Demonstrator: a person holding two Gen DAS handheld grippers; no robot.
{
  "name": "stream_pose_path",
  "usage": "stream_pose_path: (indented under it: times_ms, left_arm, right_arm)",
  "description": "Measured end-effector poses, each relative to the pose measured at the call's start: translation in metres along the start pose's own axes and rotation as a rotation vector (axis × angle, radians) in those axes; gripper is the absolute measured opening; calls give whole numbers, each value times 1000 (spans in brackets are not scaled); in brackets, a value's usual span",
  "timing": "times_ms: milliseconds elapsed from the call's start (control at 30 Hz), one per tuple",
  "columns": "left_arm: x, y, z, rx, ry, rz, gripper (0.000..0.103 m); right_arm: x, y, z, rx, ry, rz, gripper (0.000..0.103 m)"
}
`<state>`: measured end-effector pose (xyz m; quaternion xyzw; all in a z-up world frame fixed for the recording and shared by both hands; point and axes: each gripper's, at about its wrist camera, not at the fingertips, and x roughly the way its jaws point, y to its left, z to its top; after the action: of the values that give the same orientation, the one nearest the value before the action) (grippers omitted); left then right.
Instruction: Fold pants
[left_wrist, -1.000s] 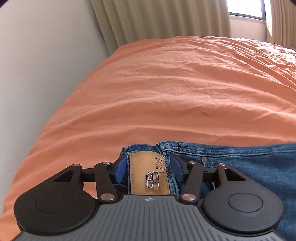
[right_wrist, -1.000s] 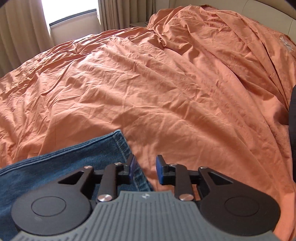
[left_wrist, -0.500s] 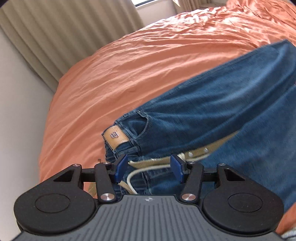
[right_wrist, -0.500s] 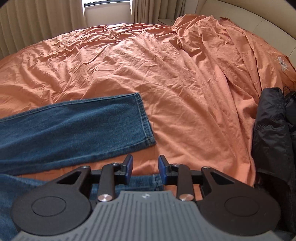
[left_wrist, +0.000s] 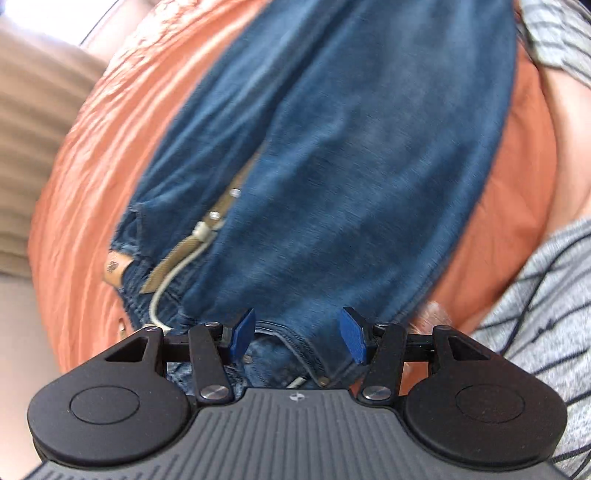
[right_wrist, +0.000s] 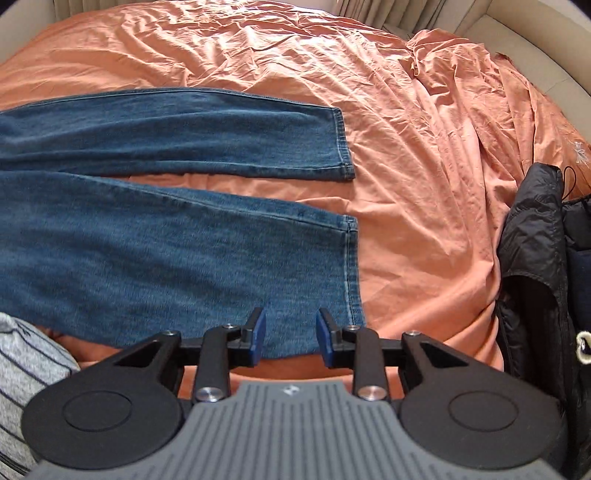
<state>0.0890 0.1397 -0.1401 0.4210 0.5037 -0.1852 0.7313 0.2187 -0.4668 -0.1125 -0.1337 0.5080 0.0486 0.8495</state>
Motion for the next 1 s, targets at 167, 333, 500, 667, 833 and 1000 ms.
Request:
stream_pose_path:
  times_ms: [167,333,500,667,833,1000]
  left_arm:
    - [10,-21,-3,110,54,-61,68]
    - [26,-34,-4,163,99,-101,72]
    - [33,-41,-2,163,101,-93,61]
    - [26,-50,0,135,82,-26,6]
    - [-4,-35,-4,-27,-28,91,5]
    - [-34,-9,2,-294,-148,180,4]
  right_arm:
    - [-3,17,-20,-43,-6,-30,30]
    - [0,30,-33,-89,5,-30,31]
    - [2,40,-39,-150,-11,-32,30]
    - [1,56,-47,-286,-70,12,27]
    - [5,70,-56,-444,-99,11,22]
    - [23,89,-73,-666,-104,-61,20]
